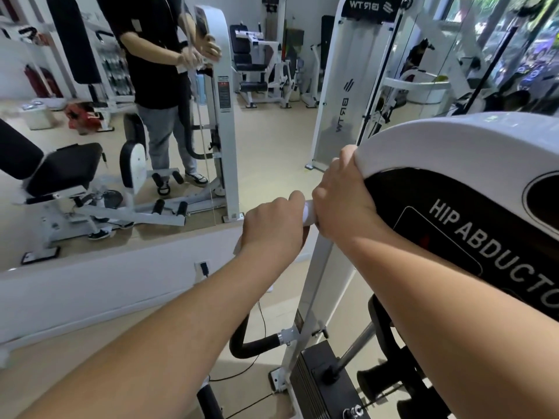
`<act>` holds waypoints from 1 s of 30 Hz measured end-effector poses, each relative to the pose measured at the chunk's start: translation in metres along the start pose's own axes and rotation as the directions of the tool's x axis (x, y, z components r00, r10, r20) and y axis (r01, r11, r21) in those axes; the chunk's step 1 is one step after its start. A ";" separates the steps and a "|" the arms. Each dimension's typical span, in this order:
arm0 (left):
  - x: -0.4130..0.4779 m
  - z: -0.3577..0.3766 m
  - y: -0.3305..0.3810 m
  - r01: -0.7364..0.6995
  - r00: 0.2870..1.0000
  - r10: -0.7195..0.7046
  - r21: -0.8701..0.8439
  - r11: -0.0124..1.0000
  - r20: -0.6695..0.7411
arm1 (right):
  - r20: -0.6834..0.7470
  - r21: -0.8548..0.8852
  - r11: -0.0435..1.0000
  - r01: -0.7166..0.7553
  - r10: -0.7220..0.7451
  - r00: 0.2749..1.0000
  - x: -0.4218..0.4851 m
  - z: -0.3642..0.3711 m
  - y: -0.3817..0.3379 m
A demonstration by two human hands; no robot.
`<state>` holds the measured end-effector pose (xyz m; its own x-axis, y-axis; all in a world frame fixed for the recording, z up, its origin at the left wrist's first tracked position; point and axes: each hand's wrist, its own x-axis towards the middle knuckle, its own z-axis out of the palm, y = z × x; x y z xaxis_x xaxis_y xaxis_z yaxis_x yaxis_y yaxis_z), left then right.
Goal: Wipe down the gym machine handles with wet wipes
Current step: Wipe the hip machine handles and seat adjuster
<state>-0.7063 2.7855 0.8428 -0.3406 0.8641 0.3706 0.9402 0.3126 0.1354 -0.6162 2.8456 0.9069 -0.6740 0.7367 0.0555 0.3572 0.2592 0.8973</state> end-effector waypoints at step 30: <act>0.014 -0.008 -0.046 0.426 0.815 0.077 -0.683 0.593 0.575 | -0.054 0.041 0.999 -0.015 0.017 0.998 -0.002 0.001 0.001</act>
<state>-0.7545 2.7802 0.8490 -0.2047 0.9548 -0.2156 0.4120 0.2838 0.8658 -0.6132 2.8450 0.9074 -0.7018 0.7061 0.0945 0.3934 0.2736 0.8777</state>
